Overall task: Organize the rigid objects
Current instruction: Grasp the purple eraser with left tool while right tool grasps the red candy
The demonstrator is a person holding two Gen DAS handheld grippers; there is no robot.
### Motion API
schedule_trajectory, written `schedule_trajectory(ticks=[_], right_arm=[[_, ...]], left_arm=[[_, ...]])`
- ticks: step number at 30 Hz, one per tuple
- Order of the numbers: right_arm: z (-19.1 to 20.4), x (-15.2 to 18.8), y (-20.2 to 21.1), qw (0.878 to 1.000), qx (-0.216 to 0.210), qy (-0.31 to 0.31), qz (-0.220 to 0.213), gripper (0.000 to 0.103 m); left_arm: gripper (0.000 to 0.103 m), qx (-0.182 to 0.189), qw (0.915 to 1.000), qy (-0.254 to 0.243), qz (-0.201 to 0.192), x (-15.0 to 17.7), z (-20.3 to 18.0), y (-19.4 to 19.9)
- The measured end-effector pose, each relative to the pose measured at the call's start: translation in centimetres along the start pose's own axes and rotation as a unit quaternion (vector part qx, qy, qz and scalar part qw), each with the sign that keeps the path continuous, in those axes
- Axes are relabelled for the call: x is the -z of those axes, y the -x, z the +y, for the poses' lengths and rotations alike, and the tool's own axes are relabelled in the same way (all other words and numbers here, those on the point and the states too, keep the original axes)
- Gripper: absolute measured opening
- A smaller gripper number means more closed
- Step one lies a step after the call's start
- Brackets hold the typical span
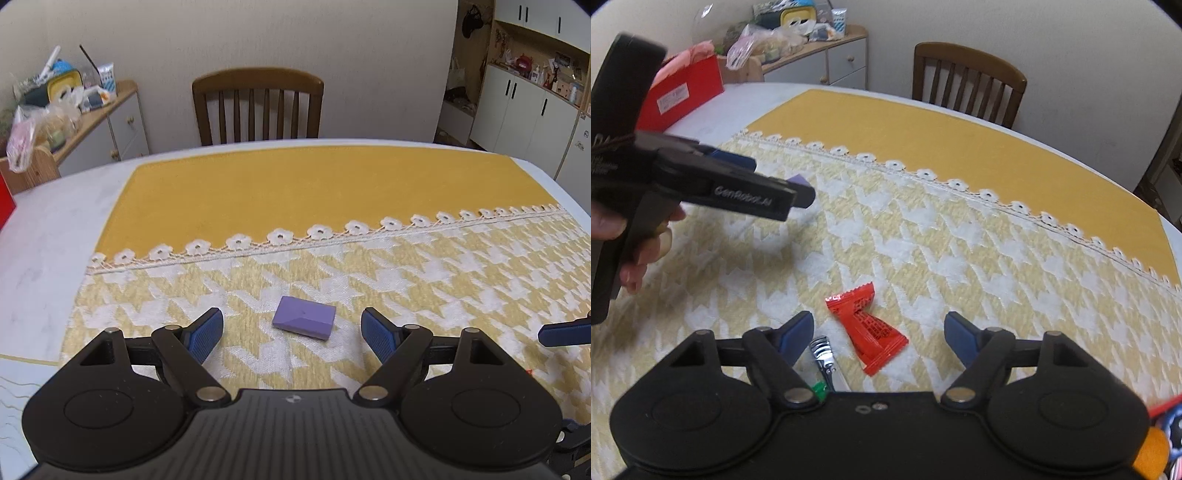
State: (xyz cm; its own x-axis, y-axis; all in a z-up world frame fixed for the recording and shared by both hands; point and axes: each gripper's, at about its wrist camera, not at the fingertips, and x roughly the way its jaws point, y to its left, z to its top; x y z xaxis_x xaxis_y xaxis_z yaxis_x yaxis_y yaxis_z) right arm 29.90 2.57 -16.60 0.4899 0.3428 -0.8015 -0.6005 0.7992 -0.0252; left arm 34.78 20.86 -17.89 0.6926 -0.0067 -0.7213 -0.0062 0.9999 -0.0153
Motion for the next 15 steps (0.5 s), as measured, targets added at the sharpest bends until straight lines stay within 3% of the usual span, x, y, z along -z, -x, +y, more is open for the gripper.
schedule_trajectory(ticks=[6,12,15], right_arm=[[-0.3,-0.4,-1.4,1.0,-0.005,-0.004,0.009,0.059],[-0.1,-0.3,-1.8,1.0,-0.011,-0.003,0.006,0.047],[0.3,-0.2,-1.6,1.0,-0.009,0.003,0.002,0.039]], left_arm=[[0.079,0.01,0.9998,0.019,0.003,-0.1,1.1,-1.1],[0.058,0.006,0.9999,-0.006,-0.007,0.1,0.5,-1.0],[0.04,0.004,0.9999,-0.01,-0.011,0.2,0.1,-0.9]])
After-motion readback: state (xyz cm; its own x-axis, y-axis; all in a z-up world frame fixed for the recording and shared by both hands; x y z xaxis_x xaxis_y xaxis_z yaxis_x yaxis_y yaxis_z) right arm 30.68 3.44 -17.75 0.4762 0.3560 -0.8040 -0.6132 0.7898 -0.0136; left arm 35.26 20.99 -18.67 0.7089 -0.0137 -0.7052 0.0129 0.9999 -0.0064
